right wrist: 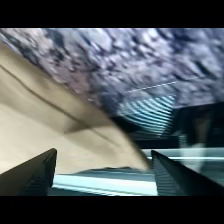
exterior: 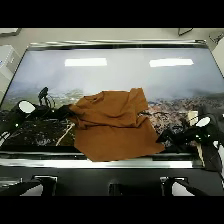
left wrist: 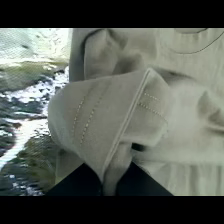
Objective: Fold the clothes and pants, and hang the long-sleeved shirts on hangers.
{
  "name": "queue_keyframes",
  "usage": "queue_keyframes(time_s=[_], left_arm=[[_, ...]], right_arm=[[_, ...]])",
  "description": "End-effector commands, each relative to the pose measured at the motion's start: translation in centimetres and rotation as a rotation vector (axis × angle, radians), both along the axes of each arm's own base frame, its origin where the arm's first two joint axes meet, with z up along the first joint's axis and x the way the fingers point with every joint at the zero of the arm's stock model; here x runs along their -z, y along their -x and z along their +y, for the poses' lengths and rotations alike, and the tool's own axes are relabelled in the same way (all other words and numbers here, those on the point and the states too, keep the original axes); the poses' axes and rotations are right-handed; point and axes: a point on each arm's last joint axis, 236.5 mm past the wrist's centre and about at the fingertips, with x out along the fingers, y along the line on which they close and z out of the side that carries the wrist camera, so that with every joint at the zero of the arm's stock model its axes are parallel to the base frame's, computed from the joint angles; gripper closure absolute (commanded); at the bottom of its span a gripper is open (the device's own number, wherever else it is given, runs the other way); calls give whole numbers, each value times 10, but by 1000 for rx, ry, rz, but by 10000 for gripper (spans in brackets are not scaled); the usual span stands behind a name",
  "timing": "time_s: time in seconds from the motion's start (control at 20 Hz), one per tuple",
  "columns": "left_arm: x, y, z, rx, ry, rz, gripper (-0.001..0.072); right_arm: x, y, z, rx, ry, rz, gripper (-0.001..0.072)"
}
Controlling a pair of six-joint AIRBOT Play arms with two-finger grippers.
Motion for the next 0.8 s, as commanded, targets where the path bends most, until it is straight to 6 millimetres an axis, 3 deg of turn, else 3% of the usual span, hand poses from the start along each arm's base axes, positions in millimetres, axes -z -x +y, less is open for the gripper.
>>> queue_keyframes(time_s=[0.0,0.1,0.15,0.25,0.3,0.4,0.5,0.55,0.6,0.75], left_arm=[[0,2,-1,6,1,7,672],[0,2,-1,15,-3,2,672],[0,2,-1,34,-10,-7,673],[1,3,-1,59,-18,-15,673],[1,6,-2,65,-16,-6,672],[3,15,-6,89,-8,25,672],[6,25,-15,122,-3,54,672],[10,31,-22,142,-3,66,672],[15,38,-29,163,-5,77,672],[36,66,-62,254,-15,115,672]], right_arm=[[10,-16,12,94,-47,-34,269],[7,-36,8,117,-37,-106,669],[-1,-56,2,132,-23,-165,677],[-36,-118,-23,162,50,-354,677],[-63,-156,-41,186,104,-481,676],[-138,-231,-84,299,229,-766,676],[-201,-274,-121,443,319,-975,676],[-209,-280,-128,488,326,-1001,676],[-201,-280,-128,491,318,-975,675],[-135,-252,-92,365,206,-716,675]])
